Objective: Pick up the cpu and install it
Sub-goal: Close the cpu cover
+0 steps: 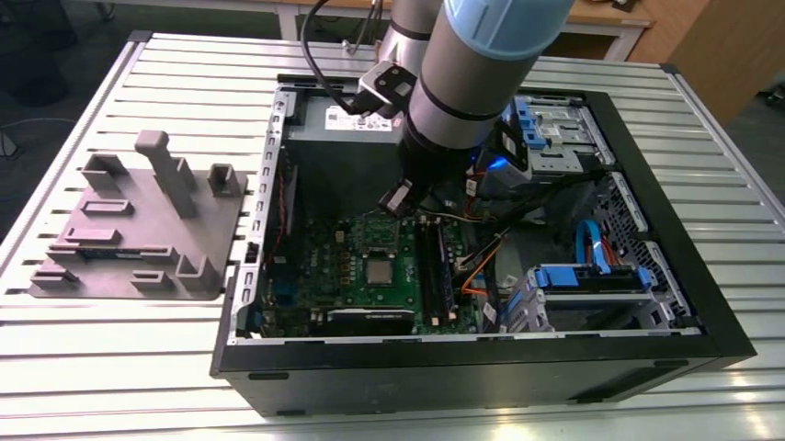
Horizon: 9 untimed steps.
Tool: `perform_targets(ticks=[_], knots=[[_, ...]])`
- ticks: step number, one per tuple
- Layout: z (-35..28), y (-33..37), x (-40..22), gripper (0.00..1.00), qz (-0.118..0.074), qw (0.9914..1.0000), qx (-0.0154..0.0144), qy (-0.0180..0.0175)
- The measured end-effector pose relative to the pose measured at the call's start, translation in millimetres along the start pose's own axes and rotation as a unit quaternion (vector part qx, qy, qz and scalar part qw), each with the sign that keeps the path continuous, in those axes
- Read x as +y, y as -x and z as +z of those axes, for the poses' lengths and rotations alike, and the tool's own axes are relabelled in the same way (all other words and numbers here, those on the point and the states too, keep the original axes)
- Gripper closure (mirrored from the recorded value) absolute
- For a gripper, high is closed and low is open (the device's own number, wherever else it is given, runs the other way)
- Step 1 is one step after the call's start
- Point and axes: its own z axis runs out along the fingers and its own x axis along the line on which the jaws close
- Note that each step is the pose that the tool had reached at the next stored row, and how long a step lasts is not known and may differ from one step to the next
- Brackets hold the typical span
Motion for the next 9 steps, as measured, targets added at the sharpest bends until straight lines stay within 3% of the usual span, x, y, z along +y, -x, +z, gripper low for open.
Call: perform_targets(ticks=[9], knots=[[-2.3, 0.2, 0.4, 0.90, 0.000, 1.00000, 0.0001, 0.0000]])
